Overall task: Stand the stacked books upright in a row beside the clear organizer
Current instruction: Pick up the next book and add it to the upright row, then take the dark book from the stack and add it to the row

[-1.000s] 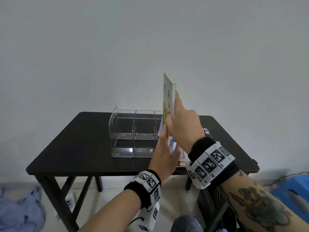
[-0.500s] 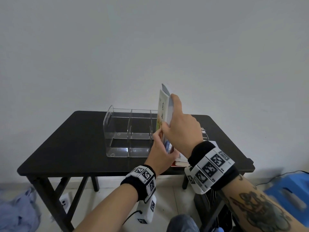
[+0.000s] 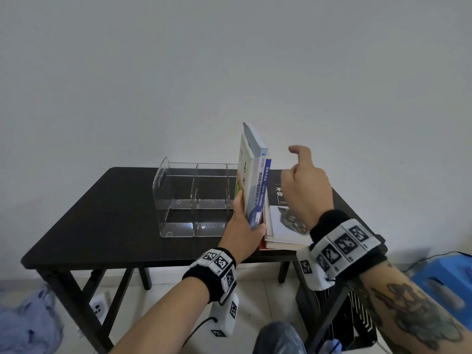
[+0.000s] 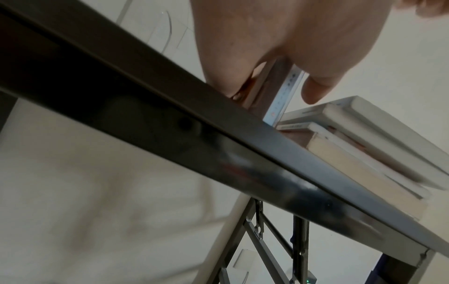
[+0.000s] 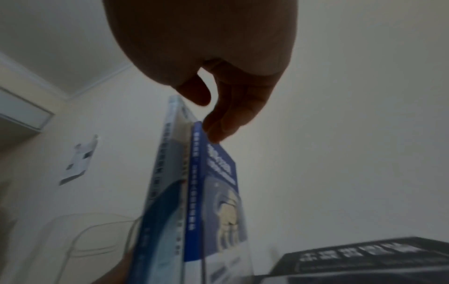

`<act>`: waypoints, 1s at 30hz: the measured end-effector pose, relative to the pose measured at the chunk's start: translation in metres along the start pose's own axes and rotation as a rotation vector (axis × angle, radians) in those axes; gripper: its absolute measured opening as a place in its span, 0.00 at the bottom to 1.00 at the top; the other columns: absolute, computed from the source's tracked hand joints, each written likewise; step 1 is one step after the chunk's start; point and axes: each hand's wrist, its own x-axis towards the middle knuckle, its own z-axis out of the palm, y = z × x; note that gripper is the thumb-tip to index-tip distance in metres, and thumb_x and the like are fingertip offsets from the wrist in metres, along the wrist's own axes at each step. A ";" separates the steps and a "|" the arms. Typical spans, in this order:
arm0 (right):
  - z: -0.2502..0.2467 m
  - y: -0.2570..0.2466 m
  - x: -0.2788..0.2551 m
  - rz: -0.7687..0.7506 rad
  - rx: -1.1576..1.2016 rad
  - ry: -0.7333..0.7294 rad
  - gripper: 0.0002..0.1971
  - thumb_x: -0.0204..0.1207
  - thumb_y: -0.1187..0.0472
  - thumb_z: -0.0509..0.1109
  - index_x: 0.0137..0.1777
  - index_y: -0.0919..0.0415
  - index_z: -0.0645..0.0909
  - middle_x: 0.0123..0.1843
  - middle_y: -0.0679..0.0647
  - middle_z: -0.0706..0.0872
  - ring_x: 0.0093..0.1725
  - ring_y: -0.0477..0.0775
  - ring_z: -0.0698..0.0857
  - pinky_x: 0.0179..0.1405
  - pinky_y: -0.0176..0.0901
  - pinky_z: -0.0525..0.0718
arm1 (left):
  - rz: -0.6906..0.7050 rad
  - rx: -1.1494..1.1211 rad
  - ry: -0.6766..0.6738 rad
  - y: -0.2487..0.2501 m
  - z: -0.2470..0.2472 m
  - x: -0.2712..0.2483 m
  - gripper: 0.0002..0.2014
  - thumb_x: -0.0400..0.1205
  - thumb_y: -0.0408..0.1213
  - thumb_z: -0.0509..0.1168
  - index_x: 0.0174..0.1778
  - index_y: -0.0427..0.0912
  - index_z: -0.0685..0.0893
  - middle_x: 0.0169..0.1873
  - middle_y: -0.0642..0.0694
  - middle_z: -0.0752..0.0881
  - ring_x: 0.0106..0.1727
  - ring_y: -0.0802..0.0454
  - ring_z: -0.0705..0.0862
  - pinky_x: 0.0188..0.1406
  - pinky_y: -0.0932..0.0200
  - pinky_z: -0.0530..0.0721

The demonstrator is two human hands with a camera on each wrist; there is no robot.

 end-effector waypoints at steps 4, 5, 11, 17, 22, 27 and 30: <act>0.006 0.048 0.020 0.215 -0.262 -0.197 0.22 0.77 0.54 0.63 0.68 0.63 0.73 0.55 0.59 0.85 0.51 0.61 0.82 0.49 0.49 0.81 | -0.004 -0.021 -0.004 0.002 -0.001 0.001 0.44 0.83 0.35 0.66 0.80 0.65 0.39 0.73 0.45 0.74 0.61 0.47 0.84 0.50 0.56 0.90; 0.009 0.062 0.024 0.284 -0.317 -0.264 0.24 0.76 0.51 0.65 0.68 0.65 0.73 0.61 0.63 0.83 0.57 0.64 0.81 0.55 0.51 0.81 | -0.005 -0.019 -0.002 0.002 -0.002 0.001 0.43 0.83 0.36 0.66 0.80 0.66 0.40 0.73 0.45 0.75 0.62 0.46 0.84 0.55 0.50 0.90; 0.004 0.107 0.025 0.488 -0.392 -0.472 0.19 0.71 0.44 0.76 0.38 0.60 0.78 0.41 0.54 0.85 0.42 0.57 0.84 0.32 0.41 0.77 | -0.020 0.002 -0.028 0.005 -0.005 0.000 0.42 0.84 0.39 0.65 0.81 0.61 0.40 0.72 0.45 0.77 0.64 0.47 0.84 0.64 0.43 0.85; -0.016 0.110 0.032 0.525 -0.312 -0.395 0.15 0.65 0.52 0.83 0.36 0.60 0.81 0.42 0.58 0.88 0.42 0.59 0.86 0.41 0.43 0.82 | -0.047 0.012 -0.049 0.008 -0.007 0.000 0.44 0.83 0.35 0.65 0.82 0.60 0.39 0.72 0.45 0.77 0.65 0.46 0.83 0.65 0.43 0.84; -0.035 0.087 0.041 0.408 -0.182 -0.120 0.13 0.74 0.60 0.69 0.35 0.70 0.78 0.32 0.63 0.84 0.28 0.56 0.77 0.24 0.40 0.73 | -0.059 -0.008 -0.064 0.009 -0.008 0.000 0.45 0.82 0.33 0.65 0.82 0.61 0.38 0.71 0.46 0.77 0.64 0.45 0.83 0.64 0.41 0.85; -0.044 0.038 0.032 0.177 0.194 0.395 0.14 0.81 0.55 0.66 0.59 0.65 0.73 0.45 0.51 0.82 0.40 0.54 0.80 0.30 0.34 0.72 | -0.037 0.001 -0.081 0.008 -0.009 -0.001 0.45 0.82 0.30 0.64 0.82 0.58 0.38 0.71 0.45 0.76 0.61 0.43 0.85 0.59 0.46 0.88; -0.048 0.016 0.027 0.115 0.411 0.338 0.12 0.75 0.59 0.70 0.55 0.64 0.80 0.43 0.50 0.89 0.32 0.49 0.88 0.26 0.37 0.83 | -0.020 0.006 -0.088 0.009 -0.010 -0.001 0.45 0.82 0.30 0.64 0.83 0.57 0.38 0.73 0.46 0.74 0.64 0.44 0.83 0.59 0.49 0.87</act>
